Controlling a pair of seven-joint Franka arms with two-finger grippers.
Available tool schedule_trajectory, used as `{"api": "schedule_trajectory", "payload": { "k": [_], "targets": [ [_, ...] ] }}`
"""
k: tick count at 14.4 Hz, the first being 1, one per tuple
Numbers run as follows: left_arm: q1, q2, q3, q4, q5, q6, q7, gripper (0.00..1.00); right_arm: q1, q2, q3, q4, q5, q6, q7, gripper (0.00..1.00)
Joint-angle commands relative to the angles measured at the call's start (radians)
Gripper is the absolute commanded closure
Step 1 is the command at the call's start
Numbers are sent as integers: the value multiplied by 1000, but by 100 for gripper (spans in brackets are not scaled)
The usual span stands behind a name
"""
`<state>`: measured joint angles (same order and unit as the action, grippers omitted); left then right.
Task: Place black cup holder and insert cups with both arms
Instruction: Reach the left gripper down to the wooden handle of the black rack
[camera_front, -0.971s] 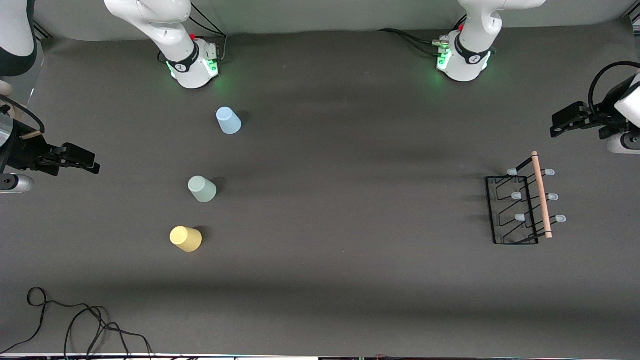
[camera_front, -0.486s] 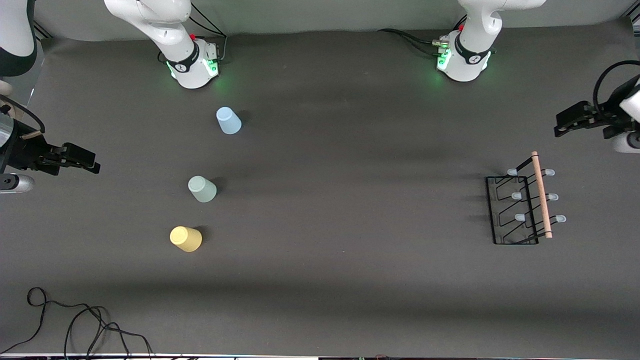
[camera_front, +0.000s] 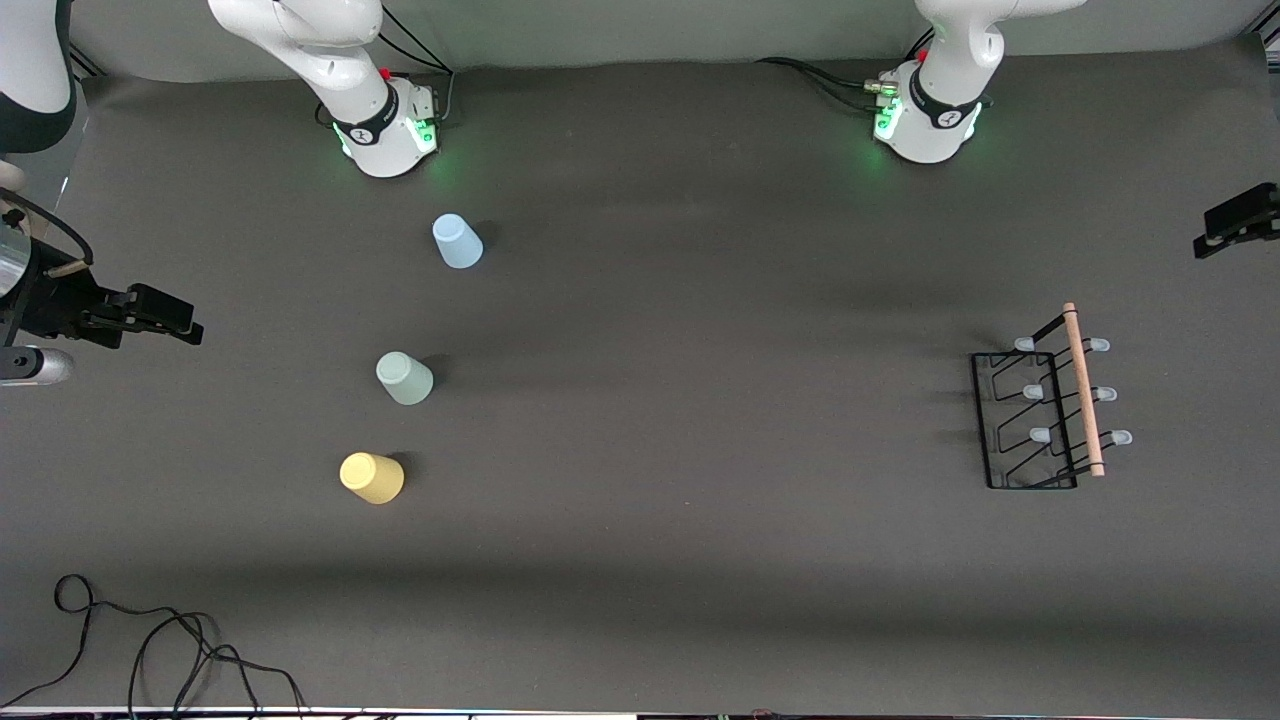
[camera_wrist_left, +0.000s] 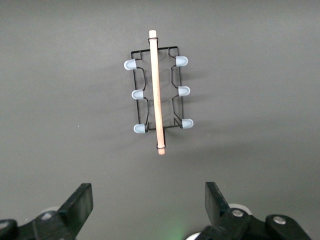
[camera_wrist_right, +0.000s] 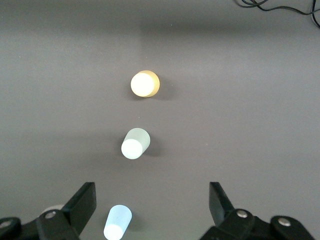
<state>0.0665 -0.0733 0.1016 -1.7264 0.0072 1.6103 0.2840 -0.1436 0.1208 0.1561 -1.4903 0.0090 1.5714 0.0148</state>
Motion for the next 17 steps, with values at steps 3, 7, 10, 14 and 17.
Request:
{"api": "schedule_trajectory", "payload": {
  "k": [3,7,10,14,17],
  "targets": [
    [-11,-36,-10,-326,8,372,4,0,45,2,-6,16,-20,-13,17,0],
    [-5,19,-10,-530,10,673,10,0,82,5,-32,19,-20,-13,22,0],
    [-11,99,-10,-539,8,714,12,0,90,5,-49,19,-20,-14,21,0],
    [-13,145,-10,-521,8,737,14,15,95,3,-53,18,-17,-11,21,0],
    [-16,161,-11,-476,8,718,4,45,95,8,-53,22,-12,-11,22,0]
  ]
}}
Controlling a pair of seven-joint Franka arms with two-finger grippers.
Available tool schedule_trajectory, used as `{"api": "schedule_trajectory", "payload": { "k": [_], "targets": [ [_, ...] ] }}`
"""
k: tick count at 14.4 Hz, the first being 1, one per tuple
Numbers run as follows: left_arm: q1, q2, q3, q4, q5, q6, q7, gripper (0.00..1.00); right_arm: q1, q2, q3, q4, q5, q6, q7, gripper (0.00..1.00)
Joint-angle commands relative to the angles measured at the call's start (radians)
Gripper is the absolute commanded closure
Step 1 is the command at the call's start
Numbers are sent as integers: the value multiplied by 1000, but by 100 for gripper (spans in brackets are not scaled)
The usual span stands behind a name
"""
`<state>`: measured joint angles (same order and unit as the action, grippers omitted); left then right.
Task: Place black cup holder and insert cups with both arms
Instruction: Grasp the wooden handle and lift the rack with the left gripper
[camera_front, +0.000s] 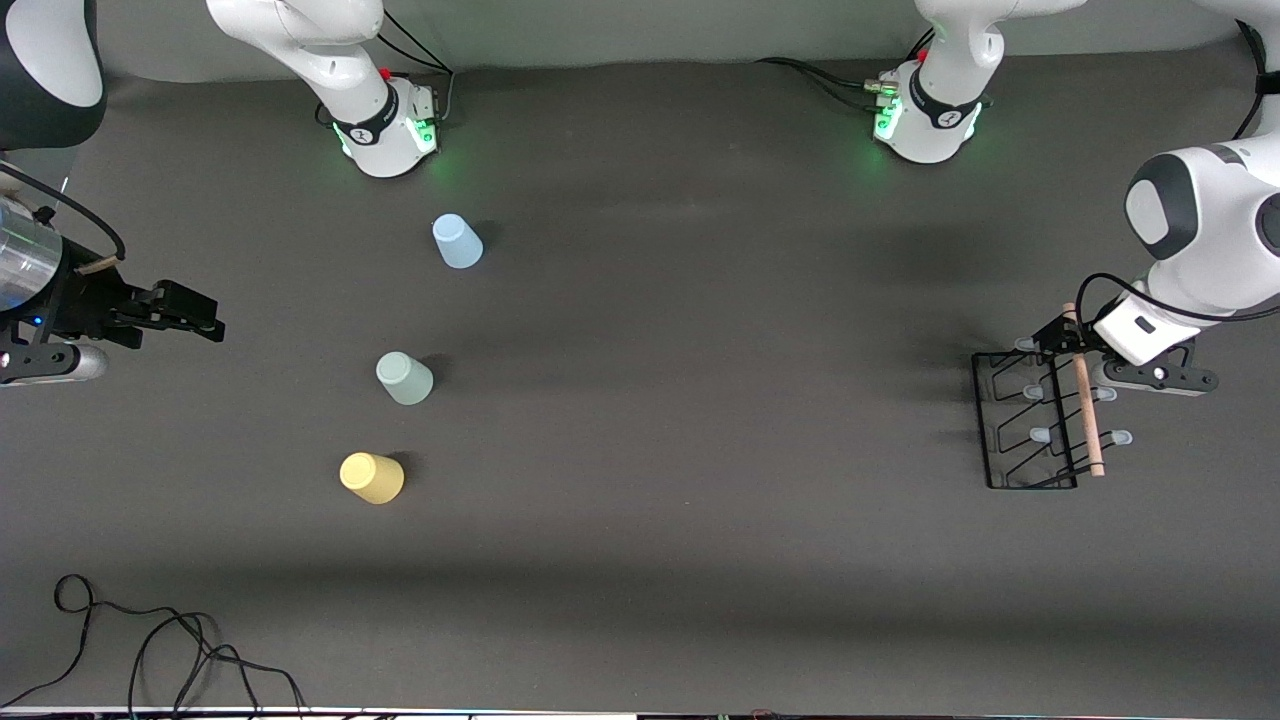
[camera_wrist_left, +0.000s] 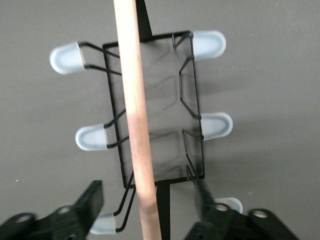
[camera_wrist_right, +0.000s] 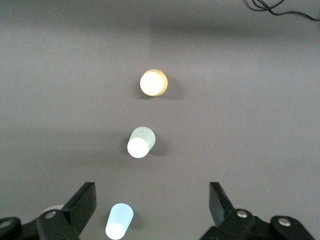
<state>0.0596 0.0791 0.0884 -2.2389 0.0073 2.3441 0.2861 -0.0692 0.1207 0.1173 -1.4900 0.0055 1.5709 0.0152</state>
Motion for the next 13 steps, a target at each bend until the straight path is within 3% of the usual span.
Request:
{"api": "schedule_trajectory", "payload": {
  "k": [1,3,4,5,9,11,13],
  "targets": [
    [-9,11,2,41,8,-16,-1,55,20,7,-14,19,-9,-8,22,0],
    [-11,18,2,53,7,-17,-4,83,44,-18,-39,8,-7,3,22,0],
    [-9,19,2,55,7,-17,-1,100,98,-24,-83,-7,-10,8,23,0],
    [-11,22,2,55,7,-16,-1,100,144,-26,-129,-12,-10,21,23,0],
    [-9,19,2,76,7,-20,1,100,125,-7,-133,-1,-2,23,16,0],
    [-6,4,2,152,7,-133,2,100,112,-7,-133,1,1,23,8,0],
    [-4,2,2,287,5,-321,-1,100,109,-1,-133,1,26,23,8,0]
  ]
}}
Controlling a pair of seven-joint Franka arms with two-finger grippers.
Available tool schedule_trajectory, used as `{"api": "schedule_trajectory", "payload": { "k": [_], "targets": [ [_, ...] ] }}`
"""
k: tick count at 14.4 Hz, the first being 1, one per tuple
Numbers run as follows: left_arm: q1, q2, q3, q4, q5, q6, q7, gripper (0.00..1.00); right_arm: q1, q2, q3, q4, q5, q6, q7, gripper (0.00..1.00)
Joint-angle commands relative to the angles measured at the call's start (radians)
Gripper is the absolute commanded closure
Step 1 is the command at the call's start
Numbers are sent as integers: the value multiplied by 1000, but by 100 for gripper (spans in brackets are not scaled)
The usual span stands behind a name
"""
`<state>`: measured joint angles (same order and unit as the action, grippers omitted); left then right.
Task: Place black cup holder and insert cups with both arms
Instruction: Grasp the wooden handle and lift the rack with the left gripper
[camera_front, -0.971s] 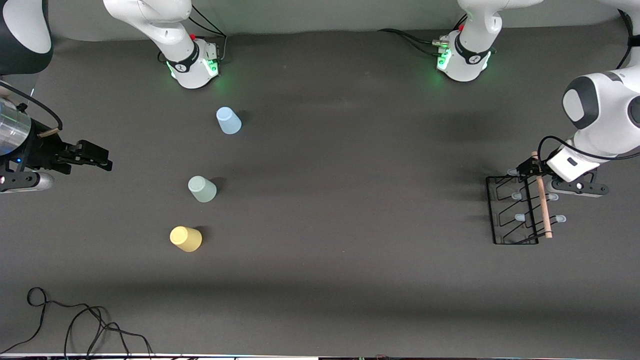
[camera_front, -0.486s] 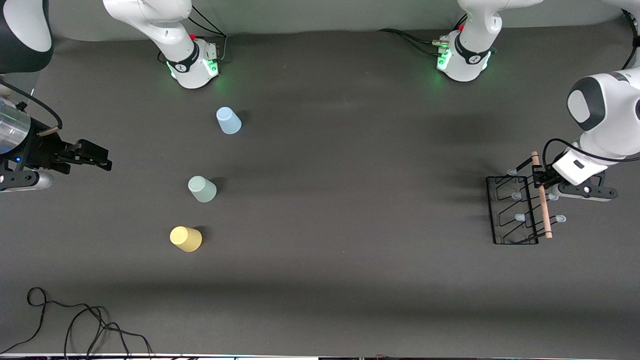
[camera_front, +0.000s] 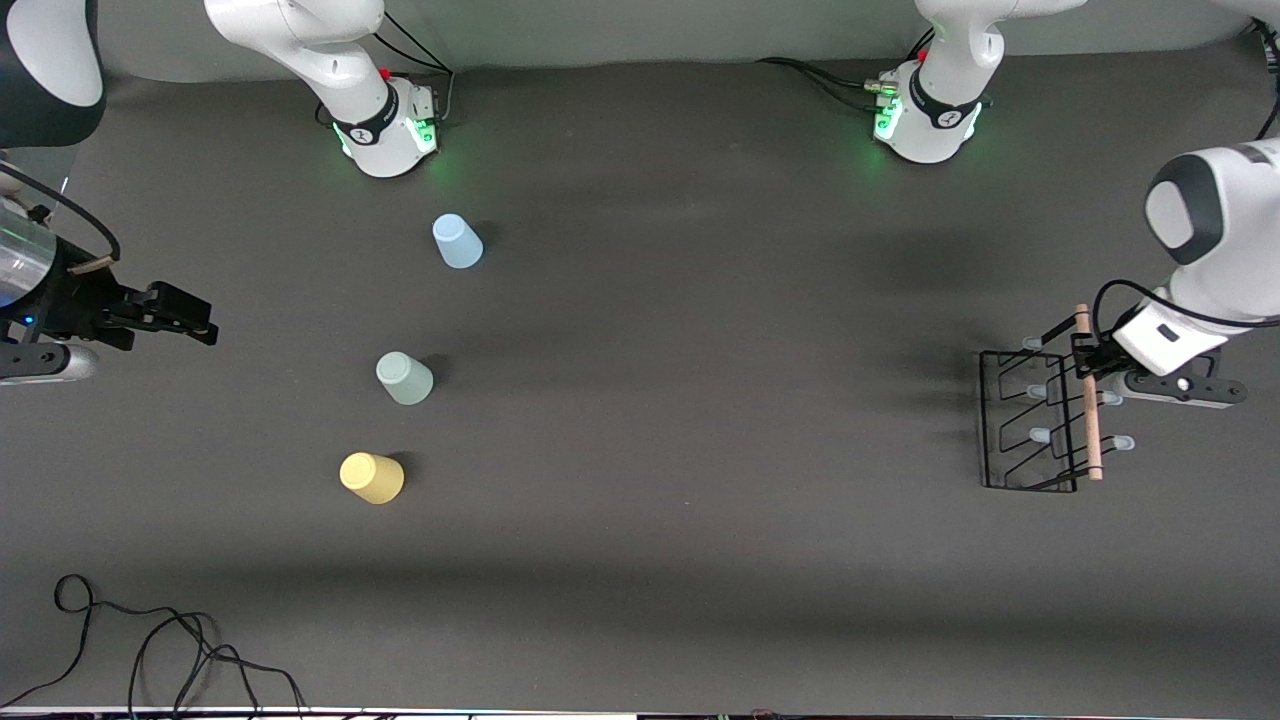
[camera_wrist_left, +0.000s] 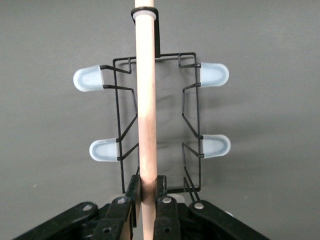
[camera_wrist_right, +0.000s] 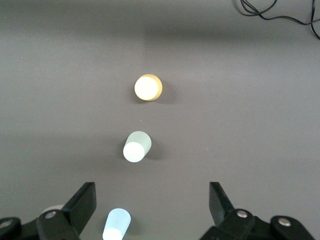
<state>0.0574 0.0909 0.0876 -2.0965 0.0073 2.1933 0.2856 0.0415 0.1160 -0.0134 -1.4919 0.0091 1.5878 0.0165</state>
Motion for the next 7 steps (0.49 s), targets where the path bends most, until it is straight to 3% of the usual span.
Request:
{"api": "schedule_trajectory", "payload": {
  "k": [1,4,7],
  "targets": [
    [-2,-11,3,209,5,-243,-3,100,-14,5,-2,2,52,6,6,0],
    [6,-10,4,369,-15,-436,-15,100,-22,5,-2,7,58,-3,11,0],
    [-7,-10,0,457,-23,-517,-126,100,-22,14,-2,21,54,-6,8,0]
  ]
}}
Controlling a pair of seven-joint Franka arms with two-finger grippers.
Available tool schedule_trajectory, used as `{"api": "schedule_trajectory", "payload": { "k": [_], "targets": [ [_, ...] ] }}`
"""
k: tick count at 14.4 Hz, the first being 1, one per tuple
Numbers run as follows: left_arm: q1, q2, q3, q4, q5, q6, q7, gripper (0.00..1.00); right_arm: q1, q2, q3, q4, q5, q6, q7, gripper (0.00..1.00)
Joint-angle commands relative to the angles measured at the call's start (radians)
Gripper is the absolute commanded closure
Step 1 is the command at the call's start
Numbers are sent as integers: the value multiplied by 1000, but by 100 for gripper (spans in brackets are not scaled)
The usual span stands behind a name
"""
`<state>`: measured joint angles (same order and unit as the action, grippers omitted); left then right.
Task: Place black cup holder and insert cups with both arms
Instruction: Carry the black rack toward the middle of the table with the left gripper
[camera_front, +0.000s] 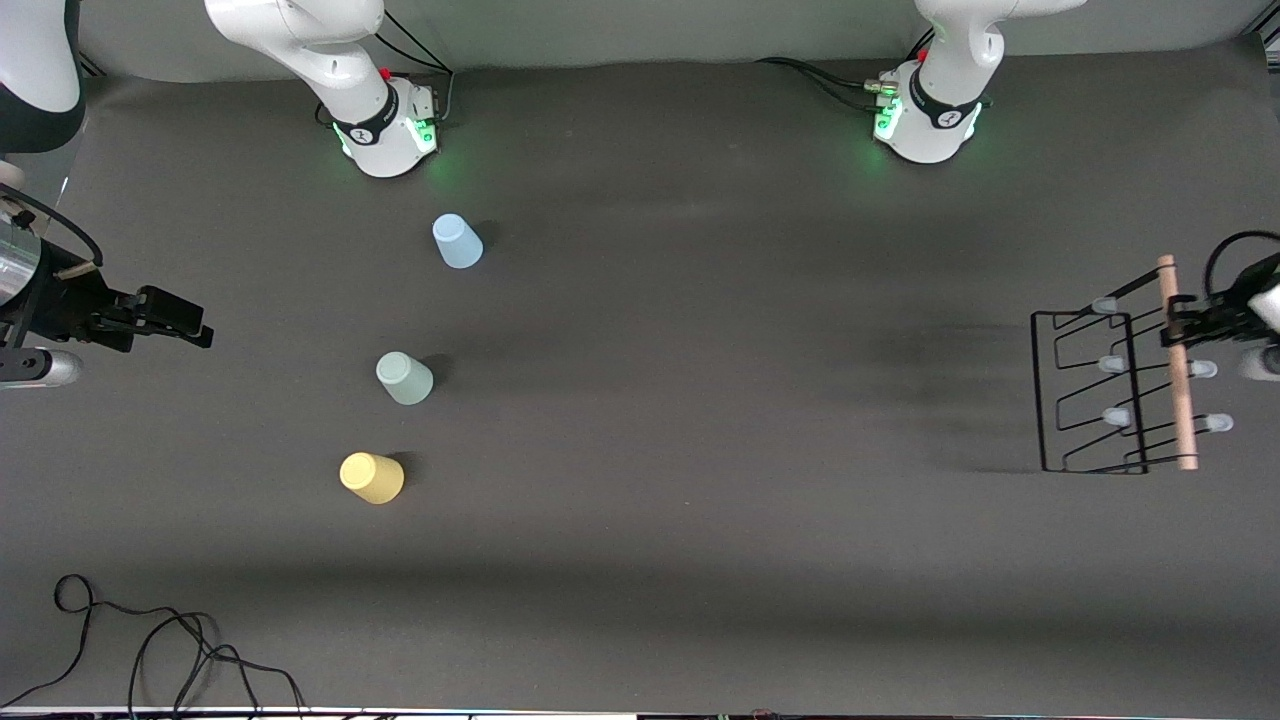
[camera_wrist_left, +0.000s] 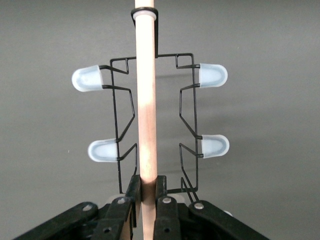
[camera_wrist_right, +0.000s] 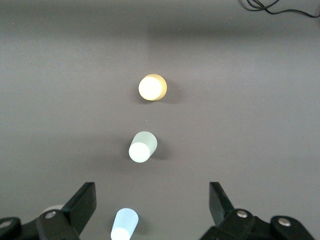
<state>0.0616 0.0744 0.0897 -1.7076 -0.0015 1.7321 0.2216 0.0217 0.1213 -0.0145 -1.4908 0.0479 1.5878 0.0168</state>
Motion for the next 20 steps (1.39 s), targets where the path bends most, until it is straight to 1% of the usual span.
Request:
{"api": "schedule_trajectory", "payload": {
  "k": [1,4,6,8,10,11,13,15,18,20],
  "targets": [
    [-20,5,-7,75,-18,-60,-73,100,0,9,-1,20,15,-6,9,0],
    [-74,7,-53,79,-63,-62,-129,100,0,11,-1,20,10,-8,11,0],
    [-114,13,-109,83,-64,-43,-224,100,0,15,-1,20,9,-8,11,0],
    [-158,25,-181,88,-83,-30,-373,100,0,24,-1,23,10,-8,11,0],
    [-227,70,-255,115,-72,19,-570,100,7,28,-2,20,13,-6,15,0],
    [-273,94,-280,138,-68,52,-678,100,9,23,-1,20,10,-3,15,0],
    [-405,190,-291,230,-28,92,-866,100,20,5,2,20,10,-2,18,0],
    [-526,281,-289,314,17,95,-983,100,18,-11,-2,-5,18,-6,8,0],
    [-675,398,-288,420,43,125,-1068,100,17,-17,-5,-28,20,-5,5,0],
    [-735,442,-289,445,75,130,-1103,100,14,-8,-9,-31,16,-3,3,0]
  ]
}}
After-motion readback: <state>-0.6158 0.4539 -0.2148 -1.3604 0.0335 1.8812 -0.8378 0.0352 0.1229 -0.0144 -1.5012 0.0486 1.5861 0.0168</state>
